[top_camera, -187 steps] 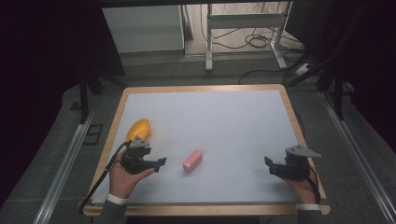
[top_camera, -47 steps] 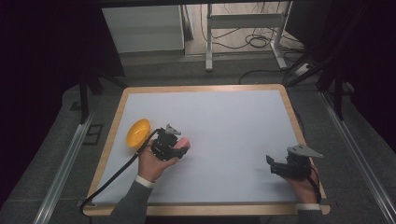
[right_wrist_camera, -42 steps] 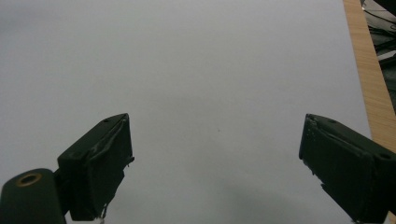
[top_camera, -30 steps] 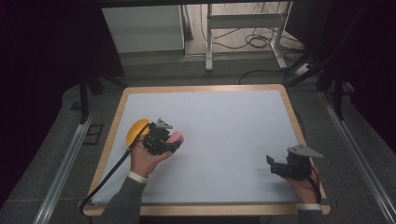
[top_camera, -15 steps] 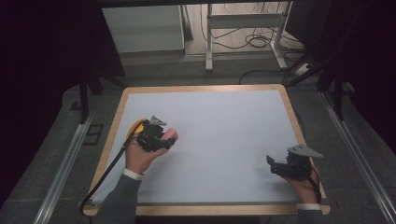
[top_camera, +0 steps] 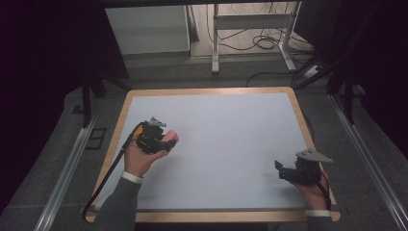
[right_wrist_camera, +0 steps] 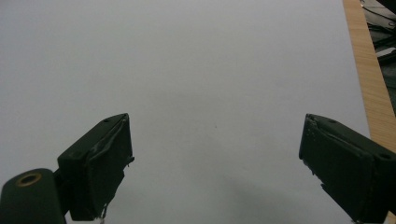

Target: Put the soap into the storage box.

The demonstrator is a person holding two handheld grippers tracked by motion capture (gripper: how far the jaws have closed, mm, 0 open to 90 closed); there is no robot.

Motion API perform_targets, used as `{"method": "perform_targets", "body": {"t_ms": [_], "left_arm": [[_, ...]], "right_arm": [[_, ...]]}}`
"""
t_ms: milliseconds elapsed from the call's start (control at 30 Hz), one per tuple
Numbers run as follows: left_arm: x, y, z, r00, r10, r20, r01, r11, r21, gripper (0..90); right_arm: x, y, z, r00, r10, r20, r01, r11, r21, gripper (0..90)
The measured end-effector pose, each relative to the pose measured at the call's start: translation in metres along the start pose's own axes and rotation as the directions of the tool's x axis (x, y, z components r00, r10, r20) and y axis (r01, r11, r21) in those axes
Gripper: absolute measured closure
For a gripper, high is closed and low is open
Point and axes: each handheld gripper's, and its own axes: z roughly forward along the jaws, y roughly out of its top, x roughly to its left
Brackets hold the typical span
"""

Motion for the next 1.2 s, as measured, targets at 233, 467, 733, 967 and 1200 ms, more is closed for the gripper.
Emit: {"method": "perform_targets", "body": {"t_ms": [233,467,733,967,1200], "left_arm": [[0.005,0.001,-0.005,0.9999,-0.012,-0.005,0.012,0.9997,-0.019,60.1],[0.012,0.001,-0.007,0.9996,-0.026,-0.009,0.026,0.9993,-0.027,60.1],[0.020,0.002,-0.008,0.9989,-0.043,-0.021,0.042,0.9987,-0.028,60.1],[0.025,0.003,-0.012,0.9982,-0.053,-0.029,0.052,0.9979,-0.040,60.1],[0.032,0.004,-0.014,0.9972,-0.065,-0.038,0.063,0.9971,-0.041,60.1]], "right_arm": [[0.000,0.000,0.000,1.0000,0.000,-0.001,0.000,1.000,0.001,9.4],[0.000,0.000,0.000,1.0000,0.002,0.002,-0.002,1.000,0.001,9.4],[-0.001,-0.001,0.000,1.0000,0.004,0.003,-0.004,1.000,0.002,9.3],[-0.001,-0.001,0.000,1.0000,0.001,0.004,-0.001,1.000,0.005,9.4],[-0.001,0.000,0.000,1.0000,0.000,0.006,0.000,1.000,0.003,9.4]]}}
